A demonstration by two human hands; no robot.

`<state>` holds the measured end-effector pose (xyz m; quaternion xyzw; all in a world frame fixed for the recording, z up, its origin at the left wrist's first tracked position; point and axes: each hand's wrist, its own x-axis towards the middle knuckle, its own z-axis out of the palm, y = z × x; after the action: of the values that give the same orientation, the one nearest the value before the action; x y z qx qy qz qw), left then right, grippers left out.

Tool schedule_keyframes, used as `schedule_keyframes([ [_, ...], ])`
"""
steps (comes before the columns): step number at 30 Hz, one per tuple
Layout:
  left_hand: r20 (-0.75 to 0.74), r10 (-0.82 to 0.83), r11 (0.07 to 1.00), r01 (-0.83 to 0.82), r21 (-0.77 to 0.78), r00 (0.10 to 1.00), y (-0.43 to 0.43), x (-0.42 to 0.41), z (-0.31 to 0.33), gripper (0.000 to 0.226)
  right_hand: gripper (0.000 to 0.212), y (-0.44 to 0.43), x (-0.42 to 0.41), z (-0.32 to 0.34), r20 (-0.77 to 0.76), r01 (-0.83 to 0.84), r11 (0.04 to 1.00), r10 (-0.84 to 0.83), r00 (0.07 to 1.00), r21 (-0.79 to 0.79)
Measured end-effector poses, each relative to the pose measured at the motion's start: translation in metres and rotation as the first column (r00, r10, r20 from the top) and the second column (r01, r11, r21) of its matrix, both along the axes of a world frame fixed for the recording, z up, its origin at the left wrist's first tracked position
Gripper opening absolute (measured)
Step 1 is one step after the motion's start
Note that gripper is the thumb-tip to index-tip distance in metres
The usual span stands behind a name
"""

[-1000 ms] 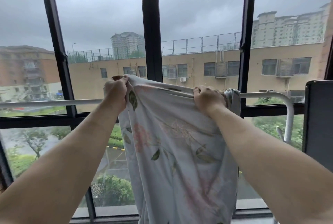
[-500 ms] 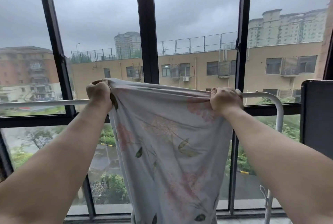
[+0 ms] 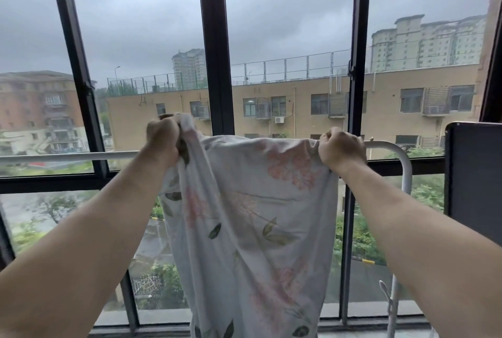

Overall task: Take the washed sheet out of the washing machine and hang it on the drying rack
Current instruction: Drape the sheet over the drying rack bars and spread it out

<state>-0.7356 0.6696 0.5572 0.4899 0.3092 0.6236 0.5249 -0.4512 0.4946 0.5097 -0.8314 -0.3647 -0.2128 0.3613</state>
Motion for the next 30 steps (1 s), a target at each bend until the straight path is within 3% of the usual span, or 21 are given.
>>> schedule_keyframes([
  [5,-0.268,-0.163,0.974,0.199,0.112,0.95,-0.049,0.062,0.023,0.007,0.026,0.009,-0.026,0.004,-0.01,-0.335,0.942,0.335,0.942,0.003],
  [9,-0.364,-0.264,0.923,0.343,0.174,0.894,-0.085,0.111,0.045,0.015,0.03,0.004,-0.047,0.012,-0.182,-0.542,0.827,0.562,0.807,0.148],
  [12,-0.41,-0.426,0.849,0.513,0.128,0.806,-0.103,0.136,0.051,0.022,0.027,-0.004,-0.044,0.015,-0.29,-0.641,0.671,0.74,0.606,0.373],
  [14,-0.414,-0.509,0.82,0.572,0.034,0.754,-0.108,0.146,0.049,0.021,0.026,-0.012,-0.034,0.014,-0.284,-0.668,0.555,0.83,0.479,0.496],
  [16,-0.41,-0.535,0.815,0.579,-0.02,0.739,-0.107,0.154,0.047,0.019,0.042,-0.018,-0.023,0.009,-0.309,-0.617,0.601,0.796,0.521,0.508],
  [18,-0.419,-0.531,0.819,0.572,-0.032,0.736,-0.104,0.158,0.048,0.02,0.058,-0.02,-0.018,0.002,-0.308,-0.512,0.718,0.678,0.667,0.471],
  [21,-0.445,-0.572,0.778,0.627,-0.029,0.689,-0.102,0.168,0.05,0.029,0.06,-0.016,-0.019,-0.007,-0.025,-0.412,0.842,0.448,0.894,0.348],
  [23,-0.488,-0.597,0.742,0.67,-0.033,0.637,-0.105,0.173,0.051,0.033,0.052,-0.014,-0.024,-0.006,0.076,-0.329,0.893,0.322,0.944,0.308],
  [27,-0.524,-0.637,0.679,0.733,-0.036,0.565,-0.106,0.175,0.052,0.039,0.032,-0.007,-0.028,-0.006,-0.024,-0.163,0.934,0.18,0.983,0.317],
  [30,-0.695,-0.416,0.741,0.661,0.114,0.586,-0.095,0.166,0.05,0.038,0.027,-0.004,-0.021,-0.002,-0.014,-0.082,0.944,0.092,0.996,0.321],
])
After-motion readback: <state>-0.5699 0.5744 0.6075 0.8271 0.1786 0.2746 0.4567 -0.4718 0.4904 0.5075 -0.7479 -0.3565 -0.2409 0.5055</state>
